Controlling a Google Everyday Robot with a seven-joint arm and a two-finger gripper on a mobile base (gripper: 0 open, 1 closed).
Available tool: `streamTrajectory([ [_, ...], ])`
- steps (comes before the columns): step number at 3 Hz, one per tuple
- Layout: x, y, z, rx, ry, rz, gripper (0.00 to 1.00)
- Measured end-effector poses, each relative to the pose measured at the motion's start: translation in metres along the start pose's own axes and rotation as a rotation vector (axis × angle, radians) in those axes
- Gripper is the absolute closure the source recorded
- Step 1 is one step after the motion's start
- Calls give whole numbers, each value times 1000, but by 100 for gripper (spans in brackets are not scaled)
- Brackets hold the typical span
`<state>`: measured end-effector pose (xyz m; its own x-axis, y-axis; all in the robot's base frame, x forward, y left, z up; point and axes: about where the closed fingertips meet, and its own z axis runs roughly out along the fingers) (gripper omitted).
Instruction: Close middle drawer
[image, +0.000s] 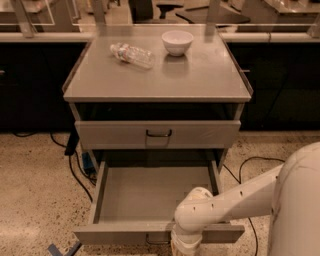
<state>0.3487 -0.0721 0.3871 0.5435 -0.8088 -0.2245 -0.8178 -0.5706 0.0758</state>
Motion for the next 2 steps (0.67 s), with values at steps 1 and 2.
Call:
streamTrajectory([
  [1, 15, -29, 6, 11, 44, -29, 100],
  [2, 15, -29, 6, 11, 45, -30, 100],
])
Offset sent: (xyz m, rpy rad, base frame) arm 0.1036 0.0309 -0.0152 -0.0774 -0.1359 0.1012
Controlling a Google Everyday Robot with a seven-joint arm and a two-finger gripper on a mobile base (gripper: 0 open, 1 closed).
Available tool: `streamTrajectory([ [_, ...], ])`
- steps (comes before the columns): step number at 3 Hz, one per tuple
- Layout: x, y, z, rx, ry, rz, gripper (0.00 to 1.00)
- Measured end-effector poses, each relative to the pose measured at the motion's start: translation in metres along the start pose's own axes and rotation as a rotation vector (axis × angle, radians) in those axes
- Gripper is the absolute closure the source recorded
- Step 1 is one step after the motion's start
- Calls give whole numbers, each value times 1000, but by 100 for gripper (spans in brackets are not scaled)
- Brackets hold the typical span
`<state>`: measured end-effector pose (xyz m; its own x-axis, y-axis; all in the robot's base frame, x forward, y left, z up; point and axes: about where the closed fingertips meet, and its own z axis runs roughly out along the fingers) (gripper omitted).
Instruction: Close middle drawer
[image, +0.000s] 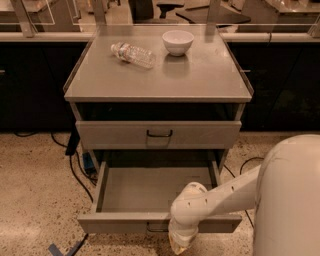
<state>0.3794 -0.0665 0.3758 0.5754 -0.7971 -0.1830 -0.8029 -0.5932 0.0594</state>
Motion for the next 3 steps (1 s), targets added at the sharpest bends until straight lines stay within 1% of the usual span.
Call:
streamTrajectory([
  [1, 8, -3, 0, 24, 16, -12, 100],
  [2, 21, -10, -1, 57, 71, -35, 100],
  [3, 38, -23, -2, 95, 147, -46, 100],
])
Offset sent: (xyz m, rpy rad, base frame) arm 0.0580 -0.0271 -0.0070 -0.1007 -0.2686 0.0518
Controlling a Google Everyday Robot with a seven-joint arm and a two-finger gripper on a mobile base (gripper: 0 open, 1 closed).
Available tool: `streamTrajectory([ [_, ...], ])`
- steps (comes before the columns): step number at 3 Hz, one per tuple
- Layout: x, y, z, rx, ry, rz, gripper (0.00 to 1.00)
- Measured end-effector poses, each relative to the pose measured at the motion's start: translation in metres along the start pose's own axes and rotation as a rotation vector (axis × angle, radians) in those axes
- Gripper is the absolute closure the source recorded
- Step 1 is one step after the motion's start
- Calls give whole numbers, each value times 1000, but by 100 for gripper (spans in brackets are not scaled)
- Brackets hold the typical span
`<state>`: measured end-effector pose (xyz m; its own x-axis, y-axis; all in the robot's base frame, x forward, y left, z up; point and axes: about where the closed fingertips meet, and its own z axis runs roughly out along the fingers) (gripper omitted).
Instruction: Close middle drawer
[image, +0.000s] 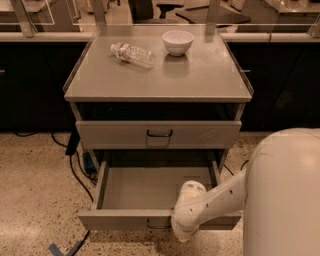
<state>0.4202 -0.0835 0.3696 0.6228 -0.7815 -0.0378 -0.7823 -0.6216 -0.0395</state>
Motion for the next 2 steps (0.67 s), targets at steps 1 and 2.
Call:
streamTrajectory([
  [1, 9, -11, 5, 8, 51, -13, 100],
  [2, 19, -26, 10, 24, 128, -52, 100],
])
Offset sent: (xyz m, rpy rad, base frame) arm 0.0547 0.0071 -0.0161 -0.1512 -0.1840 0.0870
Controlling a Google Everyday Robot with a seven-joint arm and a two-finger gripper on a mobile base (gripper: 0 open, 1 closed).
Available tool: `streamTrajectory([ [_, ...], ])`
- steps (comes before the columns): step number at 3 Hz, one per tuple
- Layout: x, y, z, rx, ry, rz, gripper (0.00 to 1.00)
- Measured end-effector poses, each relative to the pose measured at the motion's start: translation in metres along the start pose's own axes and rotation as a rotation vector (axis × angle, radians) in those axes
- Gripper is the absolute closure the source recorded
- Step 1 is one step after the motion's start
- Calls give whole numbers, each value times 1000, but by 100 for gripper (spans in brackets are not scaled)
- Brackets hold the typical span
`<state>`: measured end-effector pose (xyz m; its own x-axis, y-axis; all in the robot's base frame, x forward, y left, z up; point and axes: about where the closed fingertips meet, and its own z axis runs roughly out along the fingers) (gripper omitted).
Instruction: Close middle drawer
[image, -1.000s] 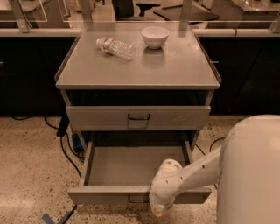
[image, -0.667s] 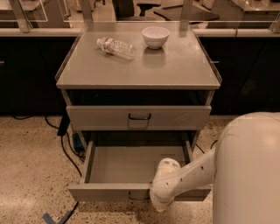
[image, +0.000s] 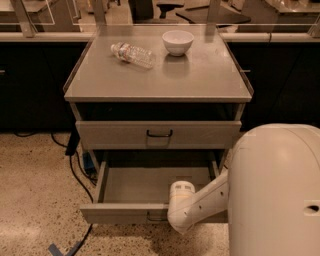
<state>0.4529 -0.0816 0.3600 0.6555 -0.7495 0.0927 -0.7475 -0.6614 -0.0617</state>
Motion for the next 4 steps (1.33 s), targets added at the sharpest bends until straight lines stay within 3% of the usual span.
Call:
streamTrajectory([
  [2, 5, -5, 3, 9, 31, -16, 100],
  [4, 13, -17, 12, 17, 148, -52, 100],
])
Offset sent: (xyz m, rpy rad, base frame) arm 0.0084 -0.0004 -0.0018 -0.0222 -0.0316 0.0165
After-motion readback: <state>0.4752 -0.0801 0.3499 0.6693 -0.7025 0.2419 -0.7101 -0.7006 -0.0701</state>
